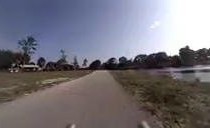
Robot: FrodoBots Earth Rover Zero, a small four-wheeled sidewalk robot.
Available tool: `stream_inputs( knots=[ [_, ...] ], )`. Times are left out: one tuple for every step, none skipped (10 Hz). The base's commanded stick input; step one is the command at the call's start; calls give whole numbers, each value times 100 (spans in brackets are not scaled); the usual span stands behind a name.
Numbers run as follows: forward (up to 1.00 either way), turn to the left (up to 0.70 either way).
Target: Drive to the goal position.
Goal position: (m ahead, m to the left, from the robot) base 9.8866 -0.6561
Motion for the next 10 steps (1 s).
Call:
stream_inputs(
  knots=[
    [100, 4],
    [100, 7],
    [100, 10],
    [100, 12],
    [100, 29],
    [100, 40],
    [100, 40],
    [100, 40],
    [100, 18],
    [100, 6]
  ],
)
